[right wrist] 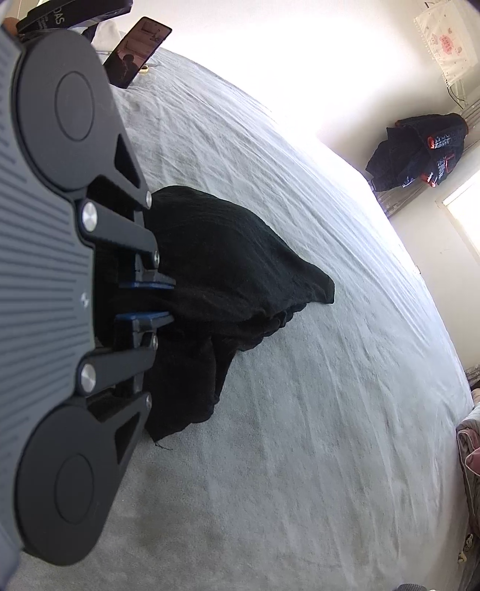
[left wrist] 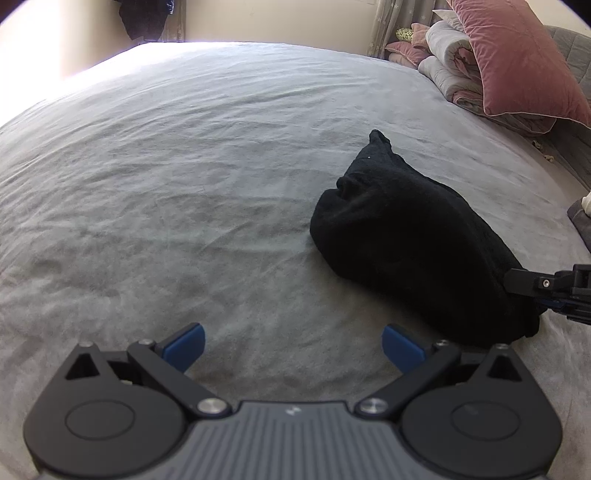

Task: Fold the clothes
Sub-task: 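Grasp an edge of the black garment with the right gripper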

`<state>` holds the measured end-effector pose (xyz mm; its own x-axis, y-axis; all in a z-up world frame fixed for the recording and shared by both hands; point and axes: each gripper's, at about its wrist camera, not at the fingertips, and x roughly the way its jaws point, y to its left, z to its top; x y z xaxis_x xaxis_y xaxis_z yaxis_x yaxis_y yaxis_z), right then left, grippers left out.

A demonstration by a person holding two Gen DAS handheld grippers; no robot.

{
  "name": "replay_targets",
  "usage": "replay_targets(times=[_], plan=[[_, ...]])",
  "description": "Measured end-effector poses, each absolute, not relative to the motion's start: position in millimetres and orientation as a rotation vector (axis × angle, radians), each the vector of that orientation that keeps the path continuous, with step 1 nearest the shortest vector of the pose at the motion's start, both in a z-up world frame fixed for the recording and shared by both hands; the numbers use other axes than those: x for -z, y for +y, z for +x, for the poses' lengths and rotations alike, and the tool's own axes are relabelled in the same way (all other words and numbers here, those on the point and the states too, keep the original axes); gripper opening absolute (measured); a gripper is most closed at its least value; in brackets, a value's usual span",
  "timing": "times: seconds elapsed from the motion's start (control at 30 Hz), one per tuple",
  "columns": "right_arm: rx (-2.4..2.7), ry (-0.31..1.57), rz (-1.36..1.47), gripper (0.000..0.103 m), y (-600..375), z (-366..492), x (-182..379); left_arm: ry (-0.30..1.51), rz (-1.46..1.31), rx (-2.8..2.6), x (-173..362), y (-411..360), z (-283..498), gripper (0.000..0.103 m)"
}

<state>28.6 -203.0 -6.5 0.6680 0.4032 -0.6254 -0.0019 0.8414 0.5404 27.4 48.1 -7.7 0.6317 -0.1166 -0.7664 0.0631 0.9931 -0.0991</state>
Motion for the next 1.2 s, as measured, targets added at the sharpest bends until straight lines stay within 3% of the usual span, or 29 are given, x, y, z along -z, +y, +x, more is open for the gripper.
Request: replay_targets(times=[0.43,0.97,1.07,1.1,1.13,1.17,1.2], plan=[[-0.457,0.903,0.604,0.01,-183.2,16.5,7.3,0.872,-0.109,0.085,4.7,59.4,30.7,0.102],[-0.355,0.941,0.573,0.006,-213.2,-10.6,10.4,0.882,-0.123,0.099,7.3,47.2,31.3,0.102],[-0.324,0.894,0.606,0.015,-217.8,-6.1,2.7,0.882,-0.128,0.093,8.0,47.6,33.0,0.102],[-0.31,0.878,0.614,0.03,-219.2,-4.3,0.5,0.882,-0.127,0.091,8.7,47.8,33.9,0.102],[-0.298,0.867,0.624,0.063,-219.9,-2.2,-0.7,0.882,-0.127,0.088,9.5,48.1,34.8,0.102],[-0.29,0.863,0.638,0.072,-219.3,0.3,-0.2,0.883,-0.126,0.086,10.3,48.4,35.7,0.102],[-0.281,0.858,0.652,0.072,-218.7,2.9,0.3,0.886,-0.122,0.082,11.5,49.1,36.8,0.102]])
